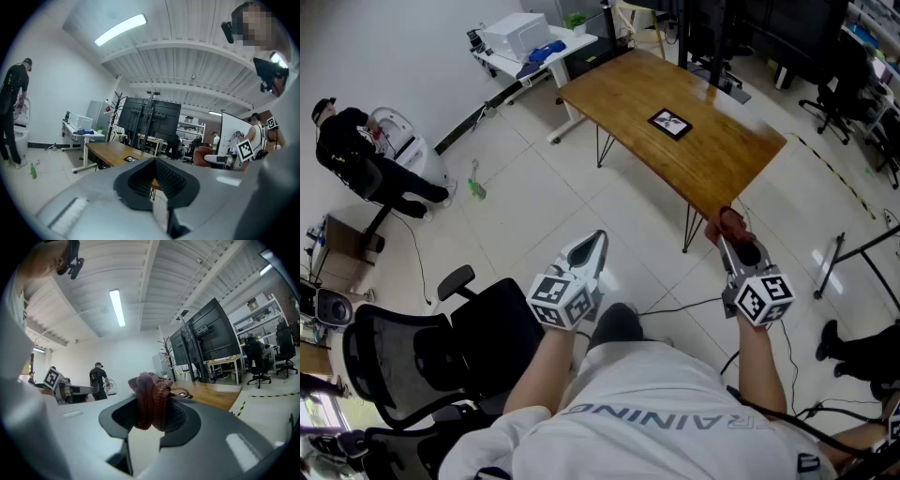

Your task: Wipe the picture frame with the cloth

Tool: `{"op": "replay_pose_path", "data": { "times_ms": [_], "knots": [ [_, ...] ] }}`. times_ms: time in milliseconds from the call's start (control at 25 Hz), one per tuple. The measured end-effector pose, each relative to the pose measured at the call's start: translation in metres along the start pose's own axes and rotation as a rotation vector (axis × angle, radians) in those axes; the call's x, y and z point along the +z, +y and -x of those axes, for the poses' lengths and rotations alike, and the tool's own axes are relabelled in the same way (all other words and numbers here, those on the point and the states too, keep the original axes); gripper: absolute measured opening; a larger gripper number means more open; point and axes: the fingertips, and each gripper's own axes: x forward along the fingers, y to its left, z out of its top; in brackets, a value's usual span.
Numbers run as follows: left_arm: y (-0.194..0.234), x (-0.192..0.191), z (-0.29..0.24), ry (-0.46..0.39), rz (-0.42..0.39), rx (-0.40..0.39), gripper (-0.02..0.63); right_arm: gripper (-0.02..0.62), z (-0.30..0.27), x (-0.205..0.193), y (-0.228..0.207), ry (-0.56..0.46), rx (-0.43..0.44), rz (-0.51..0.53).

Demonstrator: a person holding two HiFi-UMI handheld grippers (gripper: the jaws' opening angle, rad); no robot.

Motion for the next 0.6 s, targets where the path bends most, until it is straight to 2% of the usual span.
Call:
{"op": "replay_pose_path", "data": {
  "times_ms": [160,320,600],
  "knots": [
    [0.027,0.001,-0.011,-0.008,0.01,0.013,0.005,0.127,-0.02,-0.008,0.003,0.024,0.009,0.011],
    [0.06,0.009,-0.05,-0.015,0.02,-0.003,0.005,0.127,-0.056,-0.004,-0.014,0.032,-0.02,0.016],
    [0.149,0.041,-0.141,-0.013,0.014,-0.056,0.005,0.127,-0.167,0.019,-0.043,0.024,-0.074,0.02]
  ]
}}
